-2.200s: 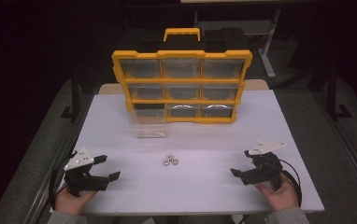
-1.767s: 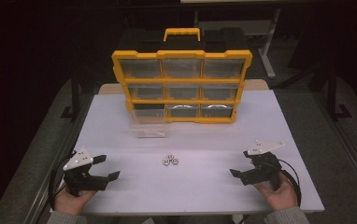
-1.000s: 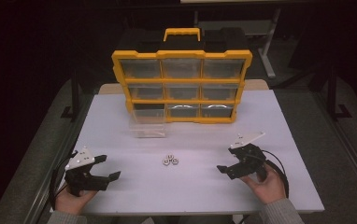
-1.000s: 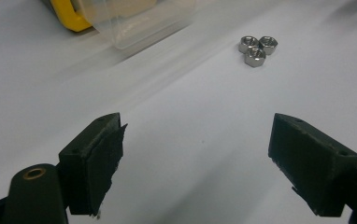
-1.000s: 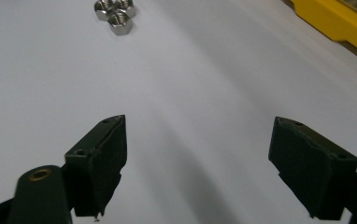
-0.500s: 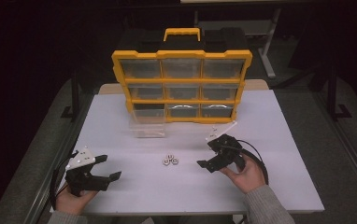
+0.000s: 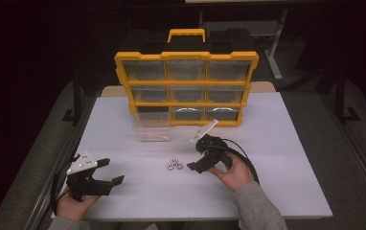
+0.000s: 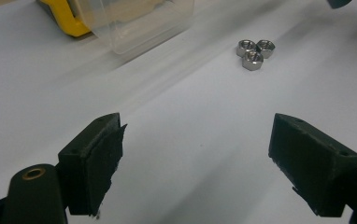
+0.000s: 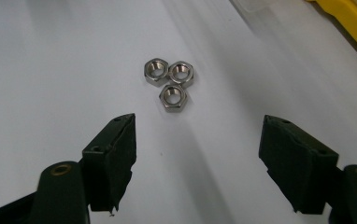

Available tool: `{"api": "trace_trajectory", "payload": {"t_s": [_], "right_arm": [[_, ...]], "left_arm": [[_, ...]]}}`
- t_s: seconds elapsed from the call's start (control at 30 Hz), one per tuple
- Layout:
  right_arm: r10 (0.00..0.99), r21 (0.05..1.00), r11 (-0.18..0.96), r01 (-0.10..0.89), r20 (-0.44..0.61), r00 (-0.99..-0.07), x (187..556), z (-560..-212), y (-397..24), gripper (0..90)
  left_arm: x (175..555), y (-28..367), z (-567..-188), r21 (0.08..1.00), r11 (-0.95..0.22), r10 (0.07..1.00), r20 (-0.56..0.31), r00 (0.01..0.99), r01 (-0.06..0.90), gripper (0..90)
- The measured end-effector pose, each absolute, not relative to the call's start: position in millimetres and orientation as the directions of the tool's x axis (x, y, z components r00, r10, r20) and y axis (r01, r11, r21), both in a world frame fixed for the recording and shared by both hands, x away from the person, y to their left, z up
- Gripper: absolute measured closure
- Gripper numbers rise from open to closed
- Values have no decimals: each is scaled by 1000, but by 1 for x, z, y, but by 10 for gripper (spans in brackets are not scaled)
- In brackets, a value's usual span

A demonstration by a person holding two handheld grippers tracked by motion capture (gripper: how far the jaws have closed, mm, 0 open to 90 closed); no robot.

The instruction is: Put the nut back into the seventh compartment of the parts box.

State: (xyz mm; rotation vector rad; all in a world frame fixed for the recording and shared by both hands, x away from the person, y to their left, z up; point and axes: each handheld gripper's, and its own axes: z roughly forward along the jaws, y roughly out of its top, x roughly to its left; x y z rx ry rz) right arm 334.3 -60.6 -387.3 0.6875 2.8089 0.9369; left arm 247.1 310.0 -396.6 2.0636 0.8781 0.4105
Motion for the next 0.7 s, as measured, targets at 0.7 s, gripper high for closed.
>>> {"api": "trace_trajectory", "payload": {"t_s": [0.7], "right_arm": [[387,508,779,367,71,-919,354,-422,-16,492]], "left_arm": [[248,310,-395,803,-403,712,-26,702,439,172]]}}
